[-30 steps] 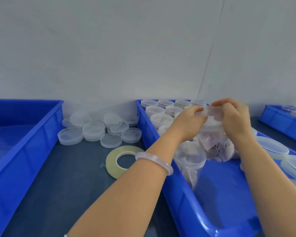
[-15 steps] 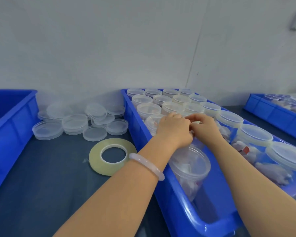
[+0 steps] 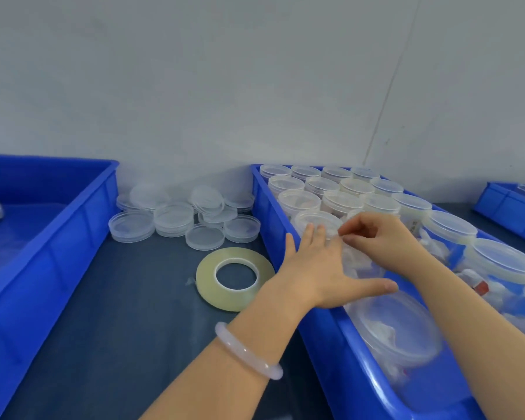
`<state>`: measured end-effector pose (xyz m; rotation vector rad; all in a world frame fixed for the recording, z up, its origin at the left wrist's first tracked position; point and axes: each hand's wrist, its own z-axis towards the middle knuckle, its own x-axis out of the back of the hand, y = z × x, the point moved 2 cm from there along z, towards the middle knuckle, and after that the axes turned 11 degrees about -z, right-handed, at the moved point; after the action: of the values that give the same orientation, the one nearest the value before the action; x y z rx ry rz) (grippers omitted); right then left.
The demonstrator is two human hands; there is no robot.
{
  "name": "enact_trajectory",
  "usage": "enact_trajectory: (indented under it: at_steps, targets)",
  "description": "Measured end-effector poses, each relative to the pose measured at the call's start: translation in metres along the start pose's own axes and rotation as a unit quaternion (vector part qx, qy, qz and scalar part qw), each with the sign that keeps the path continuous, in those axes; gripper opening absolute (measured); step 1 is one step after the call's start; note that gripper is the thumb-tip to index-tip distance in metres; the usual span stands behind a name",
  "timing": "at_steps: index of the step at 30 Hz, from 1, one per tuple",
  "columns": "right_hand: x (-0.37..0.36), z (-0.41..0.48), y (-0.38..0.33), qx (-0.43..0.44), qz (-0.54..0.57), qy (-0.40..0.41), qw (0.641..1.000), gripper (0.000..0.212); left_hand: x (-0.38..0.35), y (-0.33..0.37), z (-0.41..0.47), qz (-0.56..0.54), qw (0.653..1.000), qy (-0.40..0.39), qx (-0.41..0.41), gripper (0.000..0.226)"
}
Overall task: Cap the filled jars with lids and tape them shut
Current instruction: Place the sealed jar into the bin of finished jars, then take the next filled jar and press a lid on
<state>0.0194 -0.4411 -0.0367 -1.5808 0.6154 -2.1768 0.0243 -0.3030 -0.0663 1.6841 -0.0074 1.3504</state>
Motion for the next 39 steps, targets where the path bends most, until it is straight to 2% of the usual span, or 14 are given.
enact_trajectory:
  at_steps: [4,6,9,10,12,15,16,18,20,24,28,34,37,39]
  targets:
    - [-0.008,0.001,-0.013,0.014,-0.059,-0.028,0.998,0.034,0.005,-0.008,-0.004,-0.028,1.000,0.012,0.001,0.103]
    - [-0.006,0.003,-0.018,0.007,-0.140,-0.047,0.989,0.027,0.006,-0.009,-0.009,-0.033,0.999,0.011,-0.008,0.100]
    - [-0.005,0.012,-0.043,0.051,-0.347,-0.049,0.935,0.024,0.013,-0.015,-0.013,-0.076,0.994,0.058,-0.048,0.078]
    - [-0.008,0.016,-0.058,0.078,-0.353,-0.040,0.932,0.026,0.020,-0.021,-0.014,-0.082,0.991,0.087,-0.058,0.064]
    - [-0.021,0.024,-0.090,0.115,-0.305,-0.058,0.944,0.026,0.038,-0.039,-0.016,-0.061,0.987,0.138,-0.050,0.039]
    - [-0.061,0.038,-0.130,0.157,-0.311,-0.145,0.926,0.032,0.063,-0.078,-0.023,-0.074,0.981,0.178,0.000,0.008]
    - [-0.076,0.043,-0.139,0.166,-0.308,-0.158,0.923,0.033,0.071,-0.092,-0.028,-0.077,0.979,0.185,0.027,0.007]
    - [-0.106,0.053,-0.156,0.180,-0.256,-0.165,0.935,0.035,0.088,-0.119,-0.036,-0.040,0.975,0.200,0.087,0.021]
    - [-0.132,0.059,-0.173,0.190,-0.180,-0.154,0.953,0.037,0.111,-0.140,-0.042,0.046,0.966,0.198,0.156,0.034]
    - [-0.168,0.073,-0.227,0.209,-0.006,-0.101,0.973,0.035,0.178,-0.159,-0.071,0.194,0.925,0.192,0.263,0.048]
    - [-0.196,0.079,-0.298,0.237,0.094,-0.104,0.961,0.031,0.251,-0.174,-0.124,0.262,0.881,0.214,0.330,0.041]
    - [-0.254,0.046,-0.381,0.306,0.057,-0.216,0.926,0.032,0.305,-0.235,-0.229,0.219,0.818,0.226,0.481,0.017]
    - [-0.280,0.023,-0.402,0.310,0.033,-0.293,0.904,0.034,0.298,-0.258,-0.264,0.176,0.803,0.222,0.525,0.032]
    - [-0.295,0.009,-0.407,0.312,0.041,-0.325,0.892,0.028,0.291,-0.269,-0.272,0.137,0.809,0.261,0.509,0.028]
